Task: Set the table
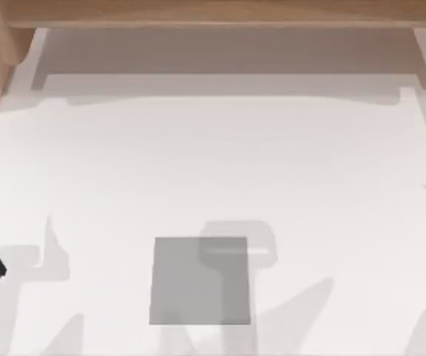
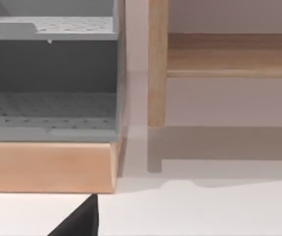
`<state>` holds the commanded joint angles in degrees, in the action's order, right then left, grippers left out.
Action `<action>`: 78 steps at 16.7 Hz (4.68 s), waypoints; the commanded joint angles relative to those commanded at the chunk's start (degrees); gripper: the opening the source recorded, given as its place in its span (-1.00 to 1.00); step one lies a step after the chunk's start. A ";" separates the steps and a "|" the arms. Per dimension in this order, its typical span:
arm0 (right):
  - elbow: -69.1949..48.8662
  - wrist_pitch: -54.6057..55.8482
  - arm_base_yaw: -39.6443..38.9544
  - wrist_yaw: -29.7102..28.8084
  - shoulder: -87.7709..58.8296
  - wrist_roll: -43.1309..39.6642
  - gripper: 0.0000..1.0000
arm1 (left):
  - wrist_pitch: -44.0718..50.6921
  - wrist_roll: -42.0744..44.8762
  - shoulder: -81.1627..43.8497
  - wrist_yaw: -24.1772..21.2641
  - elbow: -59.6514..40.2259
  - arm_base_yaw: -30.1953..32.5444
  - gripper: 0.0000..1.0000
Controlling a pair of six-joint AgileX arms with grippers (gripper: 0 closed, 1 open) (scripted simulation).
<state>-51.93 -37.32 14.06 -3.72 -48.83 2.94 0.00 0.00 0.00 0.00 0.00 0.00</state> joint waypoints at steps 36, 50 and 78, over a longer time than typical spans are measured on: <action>-87.80 -39.93 7.52 3.99 -98.86 -7.90 1.00 | 0.00 0.00 0.00 0.00 0.00 0.00 1.00; -82.02 -32.18 6.71 3.96 -99.75 -7.40 1.00 | 0.00 0.00 0.00 0.00 0.00 0.00 1.00; -81.77 -33.01 7.22 4.45 -97.60 -6.38 -1.00 | 0.00 0.00 0.00 0.00 0.00 0.00 1.00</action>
<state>-133.70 -70.33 21.28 0.73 -146.43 -3.43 0.00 0.00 0.00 0.00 0.00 0.00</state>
